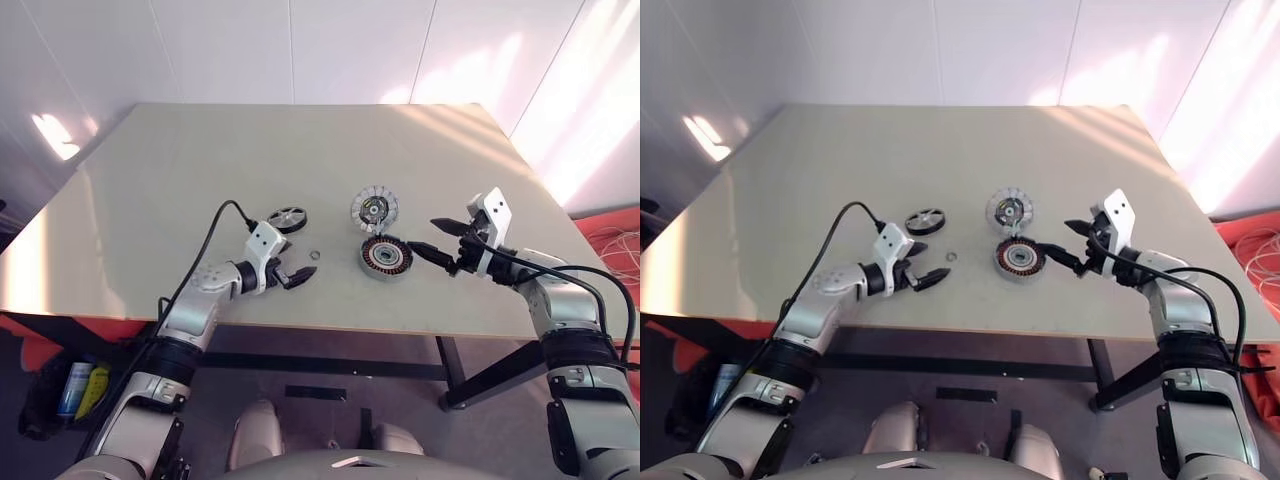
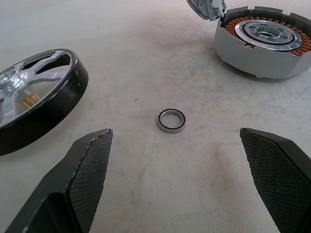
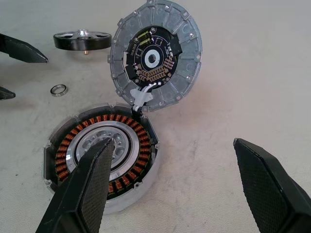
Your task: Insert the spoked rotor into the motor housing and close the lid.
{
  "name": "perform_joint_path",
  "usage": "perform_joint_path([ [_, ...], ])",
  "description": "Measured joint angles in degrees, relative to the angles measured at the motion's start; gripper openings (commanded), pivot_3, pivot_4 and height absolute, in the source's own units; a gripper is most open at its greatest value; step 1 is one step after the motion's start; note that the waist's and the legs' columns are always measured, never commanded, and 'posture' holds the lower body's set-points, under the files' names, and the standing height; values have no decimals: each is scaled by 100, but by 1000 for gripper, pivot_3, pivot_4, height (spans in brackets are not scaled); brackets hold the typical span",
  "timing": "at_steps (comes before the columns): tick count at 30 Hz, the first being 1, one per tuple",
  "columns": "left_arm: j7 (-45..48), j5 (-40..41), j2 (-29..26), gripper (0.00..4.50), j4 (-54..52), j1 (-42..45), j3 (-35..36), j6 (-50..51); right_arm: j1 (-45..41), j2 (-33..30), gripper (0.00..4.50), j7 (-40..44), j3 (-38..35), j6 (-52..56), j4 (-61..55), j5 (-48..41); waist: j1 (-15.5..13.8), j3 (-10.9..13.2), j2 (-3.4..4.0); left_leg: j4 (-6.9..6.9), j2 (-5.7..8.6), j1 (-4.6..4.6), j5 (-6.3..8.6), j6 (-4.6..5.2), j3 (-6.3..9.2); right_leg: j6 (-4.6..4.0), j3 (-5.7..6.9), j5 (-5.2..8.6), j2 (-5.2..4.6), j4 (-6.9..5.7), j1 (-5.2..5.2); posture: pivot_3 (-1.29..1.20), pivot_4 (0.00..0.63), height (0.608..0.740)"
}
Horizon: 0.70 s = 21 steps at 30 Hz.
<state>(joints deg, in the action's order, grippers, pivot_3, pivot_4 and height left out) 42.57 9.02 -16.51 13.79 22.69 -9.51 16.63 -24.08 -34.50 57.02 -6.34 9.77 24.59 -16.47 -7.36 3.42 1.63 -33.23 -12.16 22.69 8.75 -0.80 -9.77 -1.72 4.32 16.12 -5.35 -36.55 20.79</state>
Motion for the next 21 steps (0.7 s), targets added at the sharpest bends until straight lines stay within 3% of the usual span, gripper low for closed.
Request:
perform_joint_path([
  [21,-42,-341,253,4500,524,498,-262,97,-4,9,4443,-64,0,-6,0,1,-12,0,-1,-1,0,2,0,1,-3,0,-2,0,0,-3,4,0,0,740],
])
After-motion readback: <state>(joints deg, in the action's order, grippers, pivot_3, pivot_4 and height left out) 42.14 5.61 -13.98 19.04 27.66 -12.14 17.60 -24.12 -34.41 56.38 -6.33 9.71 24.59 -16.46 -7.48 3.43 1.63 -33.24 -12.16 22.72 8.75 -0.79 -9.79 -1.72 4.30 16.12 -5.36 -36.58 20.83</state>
